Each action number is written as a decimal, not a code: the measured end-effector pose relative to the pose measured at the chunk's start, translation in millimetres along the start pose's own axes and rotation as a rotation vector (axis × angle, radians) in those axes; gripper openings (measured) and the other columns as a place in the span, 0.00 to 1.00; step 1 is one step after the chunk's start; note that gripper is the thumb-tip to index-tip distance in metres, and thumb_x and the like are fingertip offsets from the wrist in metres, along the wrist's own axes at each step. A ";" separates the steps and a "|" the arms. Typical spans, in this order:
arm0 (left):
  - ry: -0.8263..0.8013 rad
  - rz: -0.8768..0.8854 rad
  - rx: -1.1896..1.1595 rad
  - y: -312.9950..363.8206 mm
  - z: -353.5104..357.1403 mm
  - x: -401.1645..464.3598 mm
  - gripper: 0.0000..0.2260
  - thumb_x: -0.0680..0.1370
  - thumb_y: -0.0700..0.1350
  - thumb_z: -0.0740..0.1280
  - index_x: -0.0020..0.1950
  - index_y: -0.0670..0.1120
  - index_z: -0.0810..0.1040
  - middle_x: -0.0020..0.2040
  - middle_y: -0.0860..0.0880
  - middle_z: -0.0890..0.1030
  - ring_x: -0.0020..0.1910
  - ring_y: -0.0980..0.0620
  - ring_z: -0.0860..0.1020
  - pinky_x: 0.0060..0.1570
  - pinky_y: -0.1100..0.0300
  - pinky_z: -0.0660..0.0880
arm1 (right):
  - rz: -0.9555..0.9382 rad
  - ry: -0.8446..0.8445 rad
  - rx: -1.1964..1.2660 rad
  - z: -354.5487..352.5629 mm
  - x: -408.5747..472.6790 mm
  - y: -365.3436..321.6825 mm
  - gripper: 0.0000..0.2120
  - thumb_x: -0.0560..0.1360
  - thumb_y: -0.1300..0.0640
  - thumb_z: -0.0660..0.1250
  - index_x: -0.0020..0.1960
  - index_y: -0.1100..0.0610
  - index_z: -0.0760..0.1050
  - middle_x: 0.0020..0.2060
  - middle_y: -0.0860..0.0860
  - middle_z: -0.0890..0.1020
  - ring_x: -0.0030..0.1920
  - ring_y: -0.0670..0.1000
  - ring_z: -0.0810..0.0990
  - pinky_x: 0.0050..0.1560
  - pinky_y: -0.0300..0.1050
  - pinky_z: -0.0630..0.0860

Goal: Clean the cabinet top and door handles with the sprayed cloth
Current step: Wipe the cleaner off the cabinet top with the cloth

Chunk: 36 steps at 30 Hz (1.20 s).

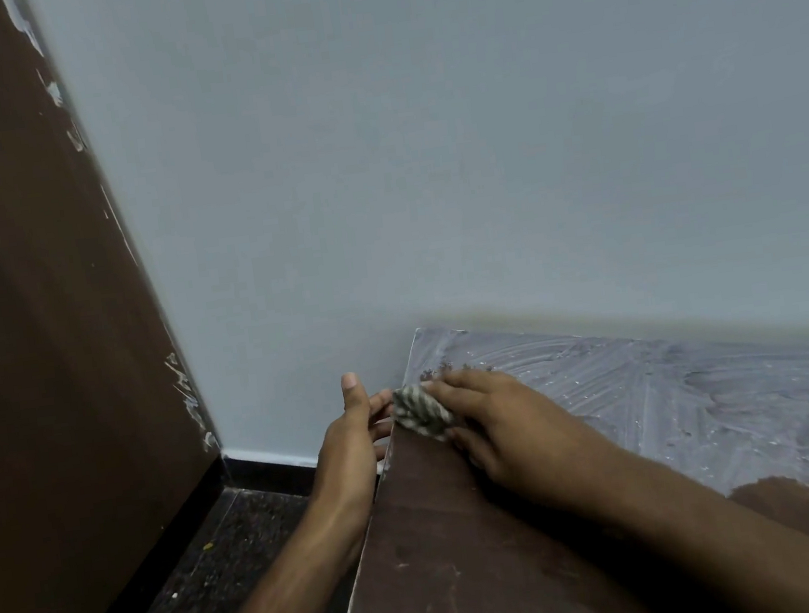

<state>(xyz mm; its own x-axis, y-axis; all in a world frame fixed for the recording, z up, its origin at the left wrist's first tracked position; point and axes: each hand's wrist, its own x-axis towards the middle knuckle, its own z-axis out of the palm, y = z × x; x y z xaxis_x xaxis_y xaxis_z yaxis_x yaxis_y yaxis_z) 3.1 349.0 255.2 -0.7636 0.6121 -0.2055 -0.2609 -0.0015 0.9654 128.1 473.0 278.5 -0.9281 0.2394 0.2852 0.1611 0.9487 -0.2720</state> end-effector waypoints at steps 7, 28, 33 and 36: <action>0.033 -0.004 0.008 1.9 -5.8 -1.1 0.26 0.83 0.60 0.51 0.60 0.43 0.80 0.53 0.46 0.85 0.48 0.49 0.82 0.51 0.53 0.77 | 0.147 0.063 -0.069 20.1 70.0 34.4 0.21 0.79 0.57 0.60 0.72 0.52 0.70 0.65 0.55 0.76 0.61 0.62 0.75 0.62 0.50 0.72; 0.052 0.088 0.230 12.9 -7.5 -1.8 0.11 0.81 0.47 0.63 0.60 0.49 0.81 0.54 0.49 0.83 0.54 0.47 0.81 0.54 0.53 0.77 | 0.147 0.031 -0.007 4.1 56.4 36.7 0.22 0.79 0.60 0.62 0.72 0.52 0.71 0.65 0.56 0.76 0.63 0.59 0.75 0.61 0.47 0.71; -0.001 0.112 0.338 20.4 -0.1 7.8 0.15 0.83 0.43 0.61 0.69 0.46 0.76 0.62 0.49 0.80 0.57 0.52 0.79 0.56 0.56 0.76 | 0.183 0.018 -0.016 10.0 69.3 37.9 0.18 0.81 0.57 0.61 0.71 0.54 0.70 0.64 0.57 0.74 0.62 0.61 0.73 0.61 0.51 0.72; 0.015 0.139 0.341 23.0 3.9 14.2 0.15 0.83 0.42 0.61 0.69 0.45 0.76 0.63 0.49 0.80 0.58 0.52 0.79 0.62 0.52 0.76 | 0.118 0.004 -0.015 7.7 57.9 36.6 0.20 0.80 0.57 0.61 0.73 0.53 0.70 0.66 0.55 0.75 0.63 0.59 0.73 0.64 0.50 0.71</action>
<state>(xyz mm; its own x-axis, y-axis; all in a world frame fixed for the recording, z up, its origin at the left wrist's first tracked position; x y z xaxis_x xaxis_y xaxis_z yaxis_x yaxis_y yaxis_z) -11.5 360.7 275.1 -0.7872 0.6129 -0.0690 0.0552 0.1814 0.9819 77.7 520.0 278.0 -0.9008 0.3509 0.2558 0.2745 0.9166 -0.2907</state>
